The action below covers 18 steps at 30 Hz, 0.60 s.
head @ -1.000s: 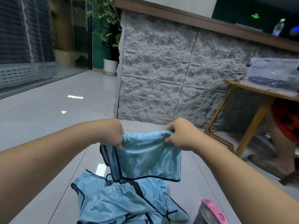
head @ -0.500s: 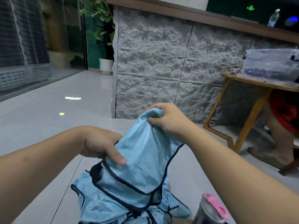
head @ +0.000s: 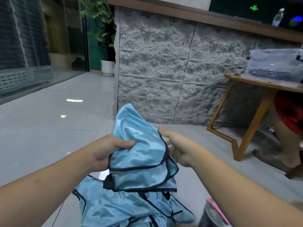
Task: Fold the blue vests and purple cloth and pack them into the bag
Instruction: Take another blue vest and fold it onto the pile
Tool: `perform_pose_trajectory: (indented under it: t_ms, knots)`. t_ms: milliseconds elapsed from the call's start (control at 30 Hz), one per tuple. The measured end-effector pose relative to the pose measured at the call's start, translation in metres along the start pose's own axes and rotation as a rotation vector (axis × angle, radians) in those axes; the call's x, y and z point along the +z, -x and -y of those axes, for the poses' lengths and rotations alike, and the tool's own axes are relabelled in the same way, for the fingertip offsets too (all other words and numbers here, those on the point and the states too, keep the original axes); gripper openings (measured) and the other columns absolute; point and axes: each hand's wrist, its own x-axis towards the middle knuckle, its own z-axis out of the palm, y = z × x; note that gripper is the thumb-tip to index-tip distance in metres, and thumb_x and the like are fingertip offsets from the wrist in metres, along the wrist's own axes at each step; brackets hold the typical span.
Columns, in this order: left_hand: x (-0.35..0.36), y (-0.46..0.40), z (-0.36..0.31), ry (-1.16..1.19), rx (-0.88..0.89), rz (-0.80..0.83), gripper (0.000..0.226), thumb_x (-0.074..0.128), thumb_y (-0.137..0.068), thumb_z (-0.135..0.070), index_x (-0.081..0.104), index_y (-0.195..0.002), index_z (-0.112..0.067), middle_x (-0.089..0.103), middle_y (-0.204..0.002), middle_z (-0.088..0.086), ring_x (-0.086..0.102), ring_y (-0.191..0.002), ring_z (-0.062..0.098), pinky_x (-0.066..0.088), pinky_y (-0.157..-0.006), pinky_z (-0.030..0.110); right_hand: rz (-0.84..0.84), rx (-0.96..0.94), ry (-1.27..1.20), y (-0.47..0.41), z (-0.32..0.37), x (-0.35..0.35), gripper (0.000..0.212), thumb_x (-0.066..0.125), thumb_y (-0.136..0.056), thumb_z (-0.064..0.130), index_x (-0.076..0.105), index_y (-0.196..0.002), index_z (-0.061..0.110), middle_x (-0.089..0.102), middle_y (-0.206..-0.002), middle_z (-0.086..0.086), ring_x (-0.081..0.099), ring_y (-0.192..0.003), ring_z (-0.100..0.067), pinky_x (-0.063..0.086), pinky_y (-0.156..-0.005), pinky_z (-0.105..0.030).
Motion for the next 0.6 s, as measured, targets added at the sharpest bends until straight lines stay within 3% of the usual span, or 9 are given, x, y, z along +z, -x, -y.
perform_pose_trajectory:
  t_ms: [100, 200, 300, 433, 533, 600]
  knots:
    - [0.0, 0.002, 0.003, 0.047, 0.057, -0.055, 0.045, 0.071, -0.08, -0.007, 0.067, -0.125, -0.001, 0.075, -0.114, 0.022, 0.076, -0.096, 0.035, 0.063, -0.076, 0.043, 0.263, 0.035, -0.198, 0.003, -0.019, 0.005, 0.08, 0.07, -0.079, 0.077, 0.077, -0.124, 0.011, 0.073, -0.127, -0.019, 0.07, -0.118, -0.039, 0.051, -0.109, -0.055]
    - [0.0, 0.003, 0.008, 0.033, 0.072, -0.074, 0.044, 0.071, -0.082, -0.005, 0.066, -0.126, -0.003, 0.074, -0.118, 0.022, 0.074, -0.104, 0.038, 0.062, -0.084, 0.047, 0.349, -0.032, -0.303, 0.005, -0.03, 0.01, 0.07, 0.064, -0.086, 0.072, 0.078, -0.123, 0.013, 0.071, -0.131, -0.018, 0.067, -0.124, -0.038, 0.047, -0.113, -0.055]
    - [0.001, 0.003, 0.012, -0.036, 0.07, -0.098, 0.04, 0.07, -0.09, 0.001, 0.065, -0.129, -0.006, 0.075, -0.119, 0.018, 0.073, -0.109, 0.037, 0.058, -0.094, 0.05, 0.361, -0.048, -0.327, 0.01, -0.03, 0.012, 0.054, 0.073, -0.089, 0.051, 0.077, -0.123, 0.009, 0.072, -0.13, -0.017, 0.069, -0.119, -0.036, 0.051, -0.108, -0.052]
    - [0.005, 0.003, 0.013, -0.09, 0.027, -0.132, 0.033, 0.069, -0.093, -0.001, 0.067, -0.126, -0.005, 0.076, -0.114, 0.019, 0.075, -0.104, 0.038, 0.058, -0.093, 0.052, 0.251, -0.04, -0.151, 0.016, -0.025, 0.013, 0.029, 0.076, -0.088, 0.014, 0.075, -0.115, 0.001, 0.078, -0.111, -0.017, 0.077, -0.094, -0.033, 0.062, -0.087, -0.045]
    - [0.002, 0.003, 0.013, -0.085, -0.029, -0.17, 0.03, 0.07, -0.093, -0.004, 0.068, -0.123, -0.003, 0.076, -0.111, 0.023, 0.074, -0.102, 0.042, 0.058, -0.095, 0.056, 0.147, -0.082, -0.136, 0.016, -0.022, 0.016, 0.029, 0.073, -0.089, -0.001, 0.071, -0.118, -0.005, 0.077, -0.108, -0.024, 0.077, -0.091, -0.037, 0.065, -0.079, -0.048]
    - [0.0, 0.004, 0.013, -0.065, -0.056, -0.194, 0.03, 0.07, -0.093, -0.005, 0.067, -0.123, -0.001, 0.076, -0.109, 0.025, 0.075, -0.098, 0.042, 0.06, -0.088, 0.052, 0.107, -0.108, -0.151, 0.014, -0.023, 0.018, 0.03, 0.071, -0.088, -0.007, 0.068, -0.118, -0.009, 0.076, -0.105, -0.027, 0.077, -0.086, -0.039, 0.065, -0.071, -0.048]
